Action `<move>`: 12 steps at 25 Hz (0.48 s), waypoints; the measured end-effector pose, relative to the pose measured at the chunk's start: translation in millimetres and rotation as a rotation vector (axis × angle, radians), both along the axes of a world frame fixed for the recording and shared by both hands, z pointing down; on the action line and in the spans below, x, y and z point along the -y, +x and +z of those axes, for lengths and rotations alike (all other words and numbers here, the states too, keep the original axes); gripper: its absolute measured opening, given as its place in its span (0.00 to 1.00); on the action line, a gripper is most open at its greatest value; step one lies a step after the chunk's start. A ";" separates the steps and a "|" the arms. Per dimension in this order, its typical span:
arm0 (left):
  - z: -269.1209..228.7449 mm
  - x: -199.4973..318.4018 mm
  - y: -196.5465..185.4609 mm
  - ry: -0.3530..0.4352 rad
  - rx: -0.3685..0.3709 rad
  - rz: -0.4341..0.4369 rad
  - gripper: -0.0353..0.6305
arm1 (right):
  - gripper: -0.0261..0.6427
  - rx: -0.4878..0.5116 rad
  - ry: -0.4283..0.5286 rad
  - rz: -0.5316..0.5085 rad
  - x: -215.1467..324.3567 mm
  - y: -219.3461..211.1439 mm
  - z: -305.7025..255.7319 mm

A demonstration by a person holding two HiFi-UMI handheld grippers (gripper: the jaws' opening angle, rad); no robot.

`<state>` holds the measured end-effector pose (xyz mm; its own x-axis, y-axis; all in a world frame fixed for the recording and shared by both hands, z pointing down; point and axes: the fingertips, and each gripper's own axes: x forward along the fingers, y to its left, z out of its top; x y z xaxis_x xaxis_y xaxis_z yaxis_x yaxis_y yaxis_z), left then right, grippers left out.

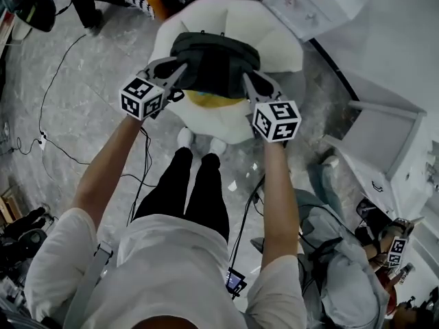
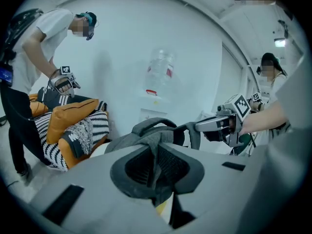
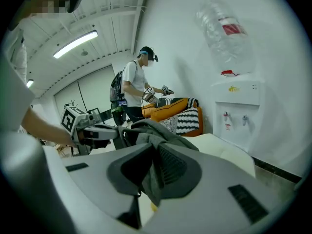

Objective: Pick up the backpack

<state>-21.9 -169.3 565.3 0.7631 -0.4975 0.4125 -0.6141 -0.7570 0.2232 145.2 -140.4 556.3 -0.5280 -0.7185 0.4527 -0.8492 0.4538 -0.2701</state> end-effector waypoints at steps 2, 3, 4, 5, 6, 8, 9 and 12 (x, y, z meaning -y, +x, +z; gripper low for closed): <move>-13.3 0.8 7.0 0.007 -0.002 -0.002 0.11 | 0.11 0.009 0.007 0.004 1.4 6.7 -13.3; -20.0 3.3 10.8 0.008 -0.004 -0.006 0.11 | 0.11 0.012 0.009 0.003 4.5 10.5 -20.1; -26.3 5.1 14.1 0.008 -0.007 -0.009 0.11 | 0.11 0.013 0.011 0.000 7.0 13.9 -26.8; -32.3 4.9 16.2 0.010 -0.011 -0.011 0.11 | 0.11 0.012 0.012 -0.004 7.5 16.1 -33.3; -38.2 2.5 16.1 0.014 -0.012 -0.011 0.11 | 0.11 0.011 0.015 -0.007 5.4 16.1 -39.5; -49.1 -8.5 8.4 0.030 -0.015 -0.009 0.11 | 0.11 0.011 0.027 -0.014 -6.0 8.3 -50.1; -53.7 -15.3 2.4 0.040 -0.018 -0.007 0.11 | 0.11 0.010 0.034 -0.015 -13.4 2.3 -54.5; -69.2 -25.8 -3.8 0.061 -0.026 -0.006 0.11 | 0.11 0.016 0.048 -0.007 -24.7 -4.0 -69.7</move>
<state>-25.7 -143.5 496.0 0.7698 -0.5259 0.3618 -0.6136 -0.7657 0.1928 141.1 -115.7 486.7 -0.5401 -0.7353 0.4095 -0.8416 0.4729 -0.2610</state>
